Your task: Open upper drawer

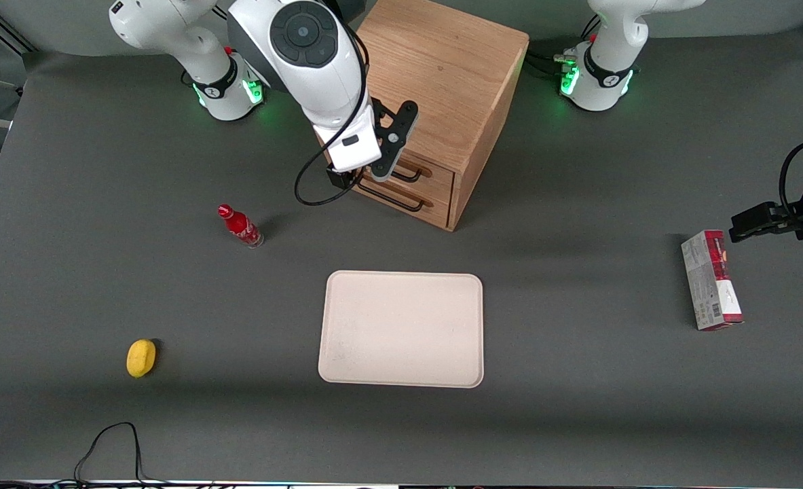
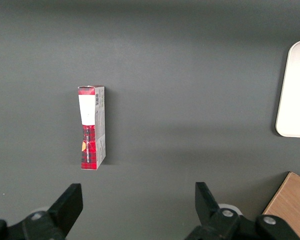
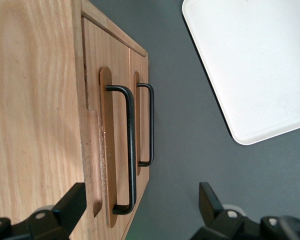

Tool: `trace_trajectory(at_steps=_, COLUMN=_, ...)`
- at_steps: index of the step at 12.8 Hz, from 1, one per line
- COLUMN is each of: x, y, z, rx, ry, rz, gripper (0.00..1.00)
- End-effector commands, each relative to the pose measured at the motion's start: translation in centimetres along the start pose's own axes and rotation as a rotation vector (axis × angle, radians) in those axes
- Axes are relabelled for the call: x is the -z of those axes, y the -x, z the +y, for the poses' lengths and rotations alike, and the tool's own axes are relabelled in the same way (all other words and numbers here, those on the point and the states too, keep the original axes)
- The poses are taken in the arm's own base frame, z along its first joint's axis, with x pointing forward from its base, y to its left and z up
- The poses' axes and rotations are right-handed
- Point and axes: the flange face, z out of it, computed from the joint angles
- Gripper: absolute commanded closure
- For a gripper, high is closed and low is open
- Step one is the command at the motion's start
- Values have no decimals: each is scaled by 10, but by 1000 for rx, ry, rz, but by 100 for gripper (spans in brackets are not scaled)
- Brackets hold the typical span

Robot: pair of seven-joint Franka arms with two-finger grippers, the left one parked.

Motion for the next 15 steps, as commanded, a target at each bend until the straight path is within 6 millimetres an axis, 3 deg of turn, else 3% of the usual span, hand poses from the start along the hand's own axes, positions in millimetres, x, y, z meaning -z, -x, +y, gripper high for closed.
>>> trace_trajectory(at_steps=1, x=-12, y=9, z=4, rx=10, ry=-16, rz=40, gripper=0)
trace_trajectory(at_steps=5, x=-57, y=18, z=4, rx=-6, ry=3, rz=74, gripper=0)
trace_trajectory(at_steps=12, x=-76, y=13, z=5, rx=-4, ry=10, rz=80, gripper=0)
trace_trajectory(at_steps=15, x=-93, y=13, z=6, rx=0, ry=14, rz=85, gripper=0)
